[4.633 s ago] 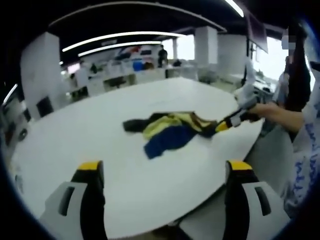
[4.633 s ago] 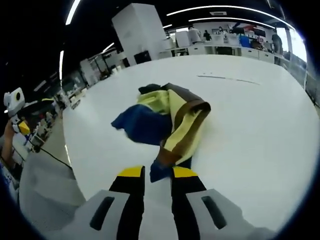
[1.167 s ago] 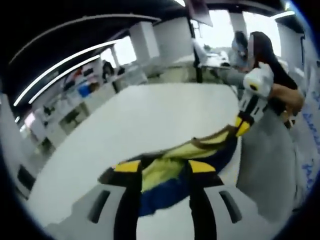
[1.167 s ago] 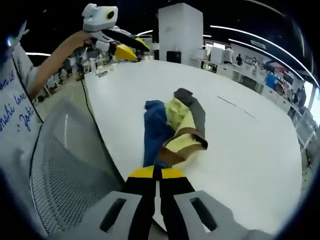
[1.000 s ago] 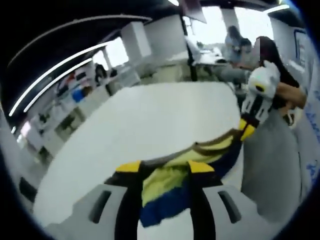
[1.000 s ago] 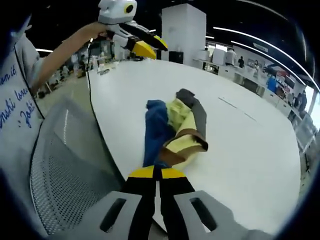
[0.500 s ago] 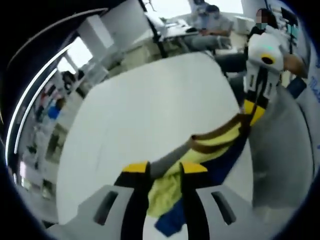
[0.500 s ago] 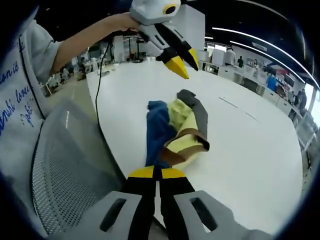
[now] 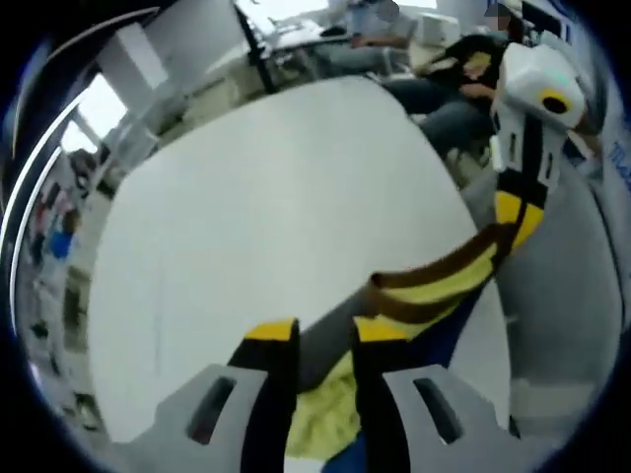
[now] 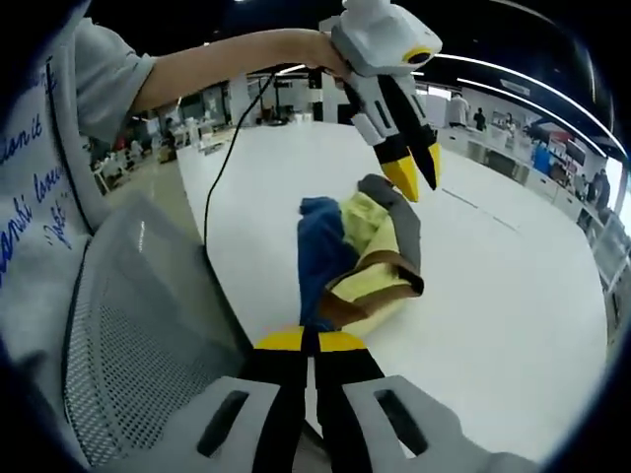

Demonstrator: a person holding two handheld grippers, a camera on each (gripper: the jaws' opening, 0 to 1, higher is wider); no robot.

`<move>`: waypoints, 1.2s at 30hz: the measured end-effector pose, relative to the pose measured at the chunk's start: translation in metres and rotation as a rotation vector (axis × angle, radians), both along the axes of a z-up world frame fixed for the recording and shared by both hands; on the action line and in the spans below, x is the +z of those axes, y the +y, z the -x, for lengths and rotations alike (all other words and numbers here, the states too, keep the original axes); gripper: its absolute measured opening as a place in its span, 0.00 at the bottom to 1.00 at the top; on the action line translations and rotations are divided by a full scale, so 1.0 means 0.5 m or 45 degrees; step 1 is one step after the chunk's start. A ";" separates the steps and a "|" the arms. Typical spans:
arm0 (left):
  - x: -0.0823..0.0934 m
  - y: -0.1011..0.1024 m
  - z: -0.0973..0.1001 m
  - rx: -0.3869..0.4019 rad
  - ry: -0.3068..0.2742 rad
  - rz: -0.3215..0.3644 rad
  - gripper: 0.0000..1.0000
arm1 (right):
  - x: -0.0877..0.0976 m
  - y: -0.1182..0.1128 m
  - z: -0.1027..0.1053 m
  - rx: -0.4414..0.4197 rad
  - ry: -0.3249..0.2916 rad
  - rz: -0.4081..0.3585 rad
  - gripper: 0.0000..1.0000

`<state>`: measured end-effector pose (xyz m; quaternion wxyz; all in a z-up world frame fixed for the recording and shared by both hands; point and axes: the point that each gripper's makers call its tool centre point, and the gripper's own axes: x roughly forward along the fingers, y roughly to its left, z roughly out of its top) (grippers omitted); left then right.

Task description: Fold the garment on the visible template until the final outline fits inside the template.

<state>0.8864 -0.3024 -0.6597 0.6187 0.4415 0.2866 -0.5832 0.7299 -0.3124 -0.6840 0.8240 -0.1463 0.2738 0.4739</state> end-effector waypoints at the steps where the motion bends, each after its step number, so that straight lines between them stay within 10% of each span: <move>1: -0.006 0.000 -0.001 -0.033 -0.001 -0.019 0.16 | 0.000 0.001 0.000 -0.002 0.003 -0.006 0.02; 24: -0.145 -0.027 -0.016 -0.478 0.087 -0.300 0.18 | -0.026 0.030 0.011 0.033 0.076 -0.059 0.02; 36: -0.191 -0.035 -0.005 -0.542 0.167 -0.418 0.15 | -0.028 0.022 0.005 0.016 0.093 -0.084 0.02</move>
